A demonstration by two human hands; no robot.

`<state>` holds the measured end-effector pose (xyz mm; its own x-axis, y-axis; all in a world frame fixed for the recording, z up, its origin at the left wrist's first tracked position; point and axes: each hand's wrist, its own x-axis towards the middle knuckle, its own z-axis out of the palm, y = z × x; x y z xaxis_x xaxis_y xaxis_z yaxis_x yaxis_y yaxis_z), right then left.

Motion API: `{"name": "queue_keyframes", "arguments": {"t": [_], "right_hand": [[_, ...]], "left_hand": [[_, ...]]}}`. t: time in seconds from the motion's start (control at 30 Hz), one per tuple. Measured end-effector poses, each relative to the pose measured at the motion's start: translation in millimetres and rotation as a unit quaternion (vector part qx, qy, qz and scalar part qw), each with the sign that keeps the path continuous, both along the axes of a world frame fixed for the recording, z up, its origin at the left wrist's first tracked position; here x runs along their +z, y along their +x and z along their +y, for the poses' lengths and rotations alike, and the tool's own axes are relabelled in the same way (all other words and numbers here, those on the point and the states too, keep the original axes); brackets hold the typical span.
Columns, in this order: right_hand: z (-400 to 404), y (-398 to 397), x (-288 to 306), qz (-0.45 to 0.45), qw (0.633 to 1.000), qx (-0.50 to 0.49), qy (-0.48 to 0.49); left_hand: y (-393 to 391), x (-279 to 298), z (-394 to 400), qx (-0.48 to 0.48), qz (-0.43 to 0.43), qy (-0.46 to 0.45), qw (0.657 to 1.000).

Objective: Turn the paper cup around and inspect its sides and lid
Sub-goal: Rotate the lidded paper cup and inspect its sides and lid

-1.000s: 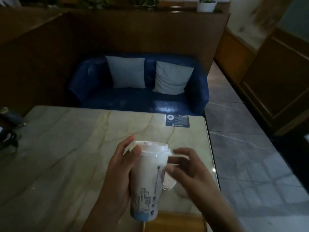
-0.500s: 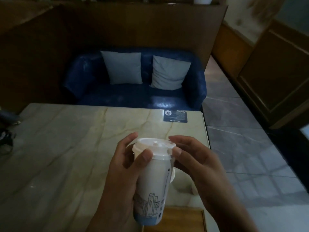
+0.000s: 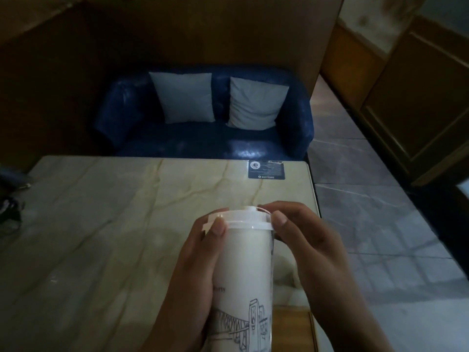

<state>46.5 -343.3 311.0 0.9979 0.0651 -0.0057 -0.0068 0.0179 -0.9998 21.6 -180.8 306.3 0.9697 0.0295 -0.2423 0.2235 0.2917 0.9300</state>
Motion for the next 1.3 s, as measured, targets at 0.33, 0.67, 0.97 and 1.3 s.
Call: {"name": "queue_keyframes", "arguments": {"t": [0.33,0.67,0.97,1.3], "right_hand": [[-0.4,-4.7,-0.4,-0.026,0.998,-0.015,0.051],[-2.2,-5.7,6.0,-0.019,0.993,-0.049,0.109],[-0.3,-9.2,4.6,-0.005,0.99,-0.028,0.137],[-0.5,-5.0,-7.5,0.01,0.996,-0.057,0.074]], "left_hand": [[-8.1,8.9,-8.2,0.011,-0.035,0.065,0.997],[-6.7,11.9,-15.4,-0.079,0.1,-0.145,0.981],[-7.7,10.0,-16.0,-0.142,0.134,-0.254,0.947],[-5.8,15.5,-5.9,-0.044,-0.029,0.018,0.998]]}}
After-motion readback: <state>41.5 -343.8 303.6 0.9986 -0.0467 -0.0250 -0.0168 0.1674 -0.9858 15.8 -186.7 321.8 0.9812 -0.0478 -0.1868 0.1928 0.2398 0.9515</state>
